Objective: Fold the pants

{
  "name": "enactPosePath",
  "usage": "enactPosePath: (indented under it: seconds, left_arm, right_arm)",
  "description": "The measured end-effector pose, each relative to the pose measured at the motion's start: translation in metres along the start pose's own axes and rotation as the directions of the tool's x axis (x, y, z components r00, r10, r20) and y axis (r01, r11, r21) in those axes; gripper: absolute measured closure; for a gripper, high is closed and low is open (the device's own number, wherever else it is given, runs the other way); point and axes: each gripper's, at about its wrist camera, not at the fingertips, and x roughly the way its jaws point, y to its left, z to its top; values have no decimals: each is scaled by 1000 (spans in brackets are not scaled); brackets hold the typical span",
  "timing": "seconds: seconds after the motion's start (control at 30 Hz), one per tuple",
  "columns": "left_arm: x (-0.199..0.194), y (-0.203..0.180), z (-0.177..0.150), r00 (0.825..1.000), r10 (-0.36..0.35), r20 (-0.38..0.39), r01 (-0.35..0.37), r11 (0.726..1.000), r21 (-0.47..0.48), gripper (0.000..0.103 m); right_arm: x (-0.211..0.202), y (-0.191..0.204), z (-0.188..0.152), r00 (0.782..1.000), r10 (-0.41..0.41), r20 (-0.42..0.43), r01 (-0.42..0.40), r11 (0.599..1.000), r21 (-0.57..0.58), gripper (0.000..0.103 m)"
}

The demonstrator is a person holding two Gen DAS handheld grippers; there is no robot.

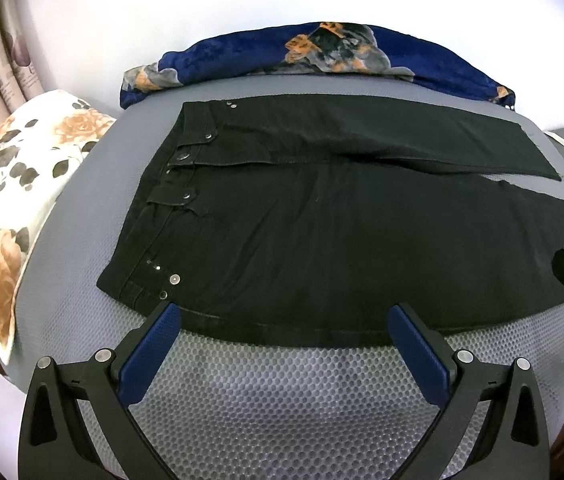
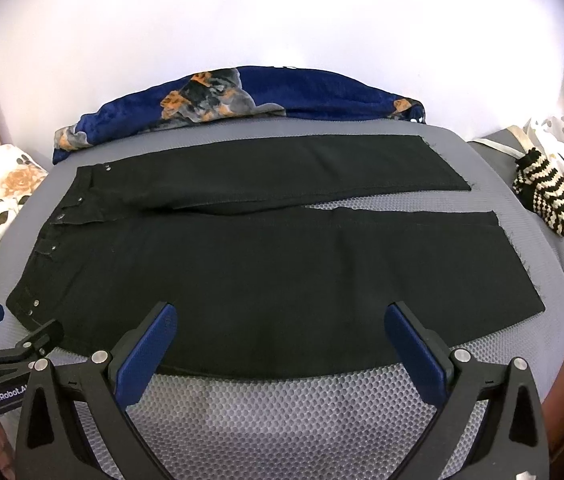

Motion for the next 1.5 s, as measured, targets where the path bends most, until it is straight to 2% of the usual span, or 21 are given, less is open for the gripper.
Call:
enactPosePath:
  seconds: [0.77, 1.5]
  left_arm:
    - [-2, 4, -2, 1000, -6, 8, 7, 1000, -18, 0]
    - [-4, 4, -2, 1000, -5, 12, 5, 1000, -23, 0]
  right_arm:
    - [-7, -1, 0, 1000, 1, 28, -1, 1000, 4, 0]
    - [-5, -5, 1, 1000, 13, 19, -14, 999, 32, 0]
